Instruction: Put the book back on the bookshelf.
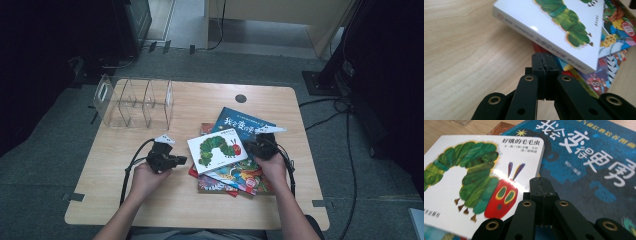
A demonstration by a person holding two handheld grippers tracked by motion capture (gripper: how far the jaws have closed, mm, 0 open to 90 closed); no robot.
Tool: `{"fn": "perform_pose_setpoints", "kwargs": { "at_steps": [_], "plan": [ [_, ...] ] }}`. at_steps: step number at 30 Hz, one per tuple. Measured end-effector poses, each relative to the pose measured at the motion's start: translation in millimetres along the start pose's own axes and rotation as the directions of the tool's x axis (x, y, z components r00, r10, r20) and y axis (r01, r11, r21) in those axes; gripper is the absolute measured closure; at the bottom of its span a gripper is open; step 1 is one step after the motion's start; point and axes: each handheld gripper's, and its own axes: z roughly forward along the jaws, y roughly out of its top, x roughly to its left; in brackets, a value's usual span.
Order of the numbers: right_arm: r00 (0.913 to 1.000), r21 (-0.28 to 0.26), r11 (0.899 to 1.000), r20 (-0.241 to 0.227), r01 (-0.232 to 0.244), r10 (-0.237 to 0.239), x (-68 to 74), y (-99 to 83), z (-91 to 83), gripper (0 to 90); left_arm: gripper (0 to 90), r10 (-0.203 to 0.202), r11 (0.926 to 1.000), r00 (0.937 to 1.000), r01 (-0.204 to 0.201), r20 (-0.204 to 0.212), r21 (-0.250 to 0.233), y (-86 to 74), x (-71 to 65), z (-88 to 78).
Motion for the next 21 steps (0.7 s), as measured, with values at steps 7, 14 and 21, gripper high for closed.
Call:
{"fn": "perform_pose_setpoints", "kwargs": {
  "at_steps": [7, 14, 21],
  "plan": [
    [0.9999, 0.004, 1.000, 0.009, -0.011, 0.011, 2.2, -15.1, -16.6, 90.0, 90.0, -0.017, 0.9999, 0.9998, 0.017, 0.012, -0.001, 13.5, 19.1, 5.5],
    [0.9998, -0.012, 1.000, 0.000, -0.021, 0.021, 5.8, -29.3, -28.1, 90.0, 90.0, -0.022, 0.9997, 0.9997, 0.022, 0.012, 0.005, 25.1, 33.4, 9.5],
    [0.9998, -0.011, 1.000, -0.011, -0.014, 0.013, 11.7, -37.4, -34.7, 90.0, 90.0, -0.028, 0.9996, 0.9996, 0.028, -0.003, -0.005, 37.0, 46.1, 15.4]
  ]
}}
